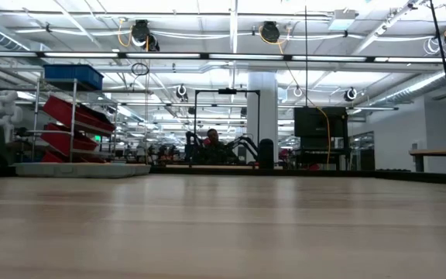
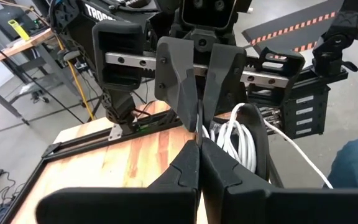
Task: Coil cords
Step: Coil the white wire on the spool
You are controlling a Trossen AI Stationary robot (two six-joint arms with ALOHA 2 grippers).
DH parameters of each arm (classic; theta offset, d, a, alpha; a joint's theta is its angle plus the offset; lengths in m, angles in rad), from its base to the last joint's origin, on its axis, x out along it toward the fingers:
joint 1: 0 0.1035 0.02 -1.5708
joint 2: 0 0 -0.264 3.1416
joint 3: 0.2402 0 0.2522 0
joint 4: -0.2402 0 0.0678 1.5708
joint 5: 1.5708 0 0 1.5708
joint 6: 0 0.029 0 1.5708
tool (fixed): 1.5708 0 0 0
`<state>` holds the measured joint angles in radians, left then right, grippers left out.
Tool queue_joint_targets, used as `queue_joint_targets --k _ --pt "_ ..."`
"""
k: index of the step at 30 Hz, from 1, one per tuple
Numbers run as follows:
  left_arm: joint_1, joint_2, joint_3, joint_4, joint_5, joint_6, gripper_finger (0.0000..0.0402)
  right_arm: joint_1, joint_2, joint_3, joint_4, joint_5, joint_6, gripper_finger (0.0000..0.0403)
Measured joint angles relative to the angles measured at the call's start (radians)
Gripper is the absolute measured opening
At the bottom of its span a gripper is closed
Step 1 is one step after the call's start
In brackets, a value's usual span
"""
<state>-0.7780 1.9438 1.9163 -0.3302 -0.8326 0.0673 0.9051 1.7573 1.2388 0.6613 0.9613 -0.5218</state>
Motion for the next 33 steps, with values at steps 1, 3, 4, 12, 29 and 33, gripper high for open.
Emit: queue_joint_targets --k 1,3,4,12,29,33 --pt "0.000 0.000 0.000 0.000 0.001 0.000 0.0003 0.000 0.000 0.000 -0.006 0.000 0.007 0.0004" --pt "0.000 0.000 0.000 0.000 0.001 0.000 0.0010 0.000 0.000 0.000 -0.010 0.007 0.014 0.0002" --pt "0.001 0.000 0.000 0.001 0.001 0.000 0.0015 0.000 0.000 0.000 -0.006 0.011 0.014 0.0002" --pt "-0.004 0.000 0.000 0.058 -0.097 -0.001 0.0066 -0.002 -0.010 -0.002 0.016 0.095 0.002 0.0001" --pt "-0.127 0.000 0.000 0.214 -0.333 0.134 0.0107 0.010 -0.160 -0.002 0.024 0.213 0.033 0.0000" --pt "-0.129 0.000 0.000 0.125 -0.113 -0.036 0.0108 0.042 -0.201 -0.002 0.023 0.199 0.015 0.0000"
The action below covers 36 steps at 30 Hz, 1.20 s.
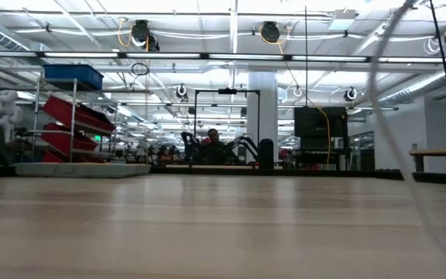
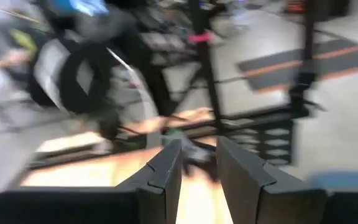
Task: Coil cords
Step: Coil the white wire on the spool
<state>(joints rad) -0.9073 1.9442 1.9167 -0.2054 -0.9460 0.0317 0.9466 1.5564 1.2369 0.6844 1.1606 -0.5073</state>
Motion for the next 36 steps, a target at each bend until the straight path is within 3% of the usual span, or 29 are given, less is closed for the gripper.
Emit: queue_joint_targets --k 2,10,15,22,36 --pt "0.005 0.007 -0.007 -0.017 0.075 -0.048 0.0108 0.017 -0.019 0.000 0.007 -0.017 -0.010 0.0000" --pt "0.048 0.092 -0.020 -0.005 0.124 0.002 0.0113 0.055 -0.044 0.000 0.002 -0.009 -0.006 0.0000" --pt "0.086 0.157 -0.020 0.017 0.188 -0.047 0.0160 0.093 -0.044 0.000 -0.039 -0.011 0.019 0.0000" --pt "0.113 0.225 -0.019 0.058 0.135 -0.116 0.0229 0.124 -0.044 0.000 0.002 -0.009 -0.013 0.0000" --pt "0.142 0.318 -0.019 0.334 -0.034 0.012 0.0235 0.122 -0.044 0.000 0.022 -0.014 -0.036 0.0000"
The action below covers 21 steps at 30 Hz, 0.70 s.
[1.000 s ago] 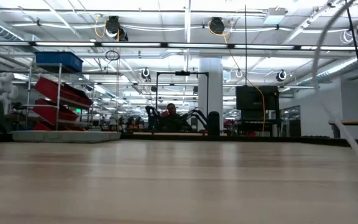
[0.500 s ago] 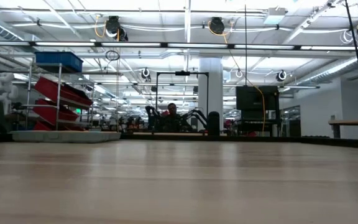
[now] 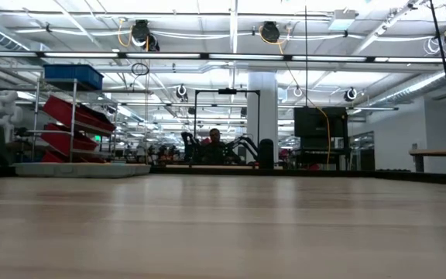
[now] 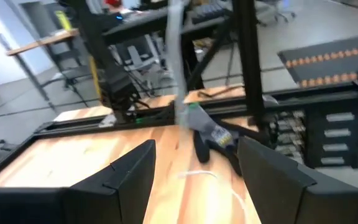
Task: Coil cords
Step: Coil the white wire on the spool
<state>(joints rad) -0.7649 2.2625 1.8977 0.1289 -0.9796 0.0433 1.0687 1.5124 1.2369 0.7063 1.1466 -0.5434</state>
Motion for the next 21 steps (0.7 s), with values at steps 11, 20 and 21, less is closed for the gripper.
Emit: queue_joint_targets --k 11,20,21 --pt "0.007 0.007 0.000 0.084 -0.025 0.044 0.0235 0.000 0.000 0.000 0.000 0.000 0.000 0.0000" --pt "0.029 0.007 0.000 0.101 0.037 0.048 0.0202 0.000 0.000 0.000 0.000 -0.048 0.004 0.0000" --pt "0.031 0.007 0.000 0.099 0.046 0.048 0.0195 0.000 0.000 0.000 0.000 -0.048 0.004 0.0000"
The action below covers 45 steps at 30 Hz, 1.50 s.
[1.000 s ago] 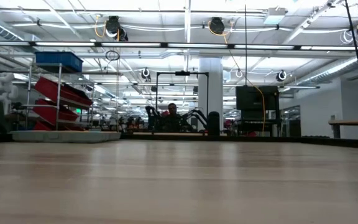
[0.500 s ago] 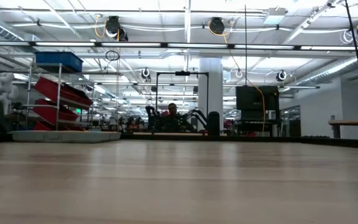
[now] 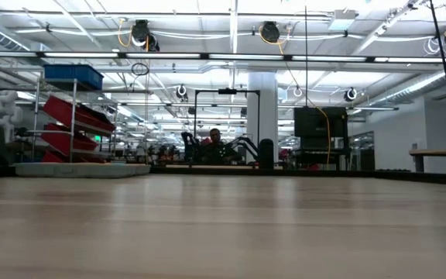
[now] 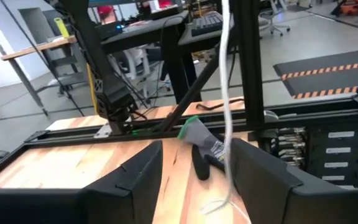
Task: Coil cords
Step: Coil the white wire on the spool
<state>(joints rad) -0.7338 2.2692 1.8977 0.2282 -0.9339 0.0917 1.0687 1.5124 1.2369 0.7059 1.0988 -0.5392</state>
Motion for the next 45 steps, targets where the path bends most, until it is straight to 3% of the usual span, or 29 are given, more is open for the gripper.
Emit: queue_joint_targets --k 19,25,28,39,45 --pt "0.001 0.000 0.000 0.081 0.015 0.039 0.0088 0.000 0.000 0.000 0.000 -0.001 0.000 0.0000" --pt "0.001 0.000 0.000 0.085 0.008 0.055 0.0030 0.000 0.000 0.000 -0.004 -0.001 0.002 0.0000" --pt "0.000 0.000 0.000 0.088 -0.036 0.076 0.0007 0.000 0.000 0.000 -0.004 -0.001 0.004 0.0000" --pt "-0.019 -0.037 0.000 0.051 -0.251 0.258 0.0003 0.000 0.000 0.000 -0.022 -0.002 0.032 0.0000" --pt "-0.032 -0.089 0.000 -0.114 -0.404 0.255 0.0001 0.000 0.000 0.000 -0.043 -0.005 0.061 0.0000"
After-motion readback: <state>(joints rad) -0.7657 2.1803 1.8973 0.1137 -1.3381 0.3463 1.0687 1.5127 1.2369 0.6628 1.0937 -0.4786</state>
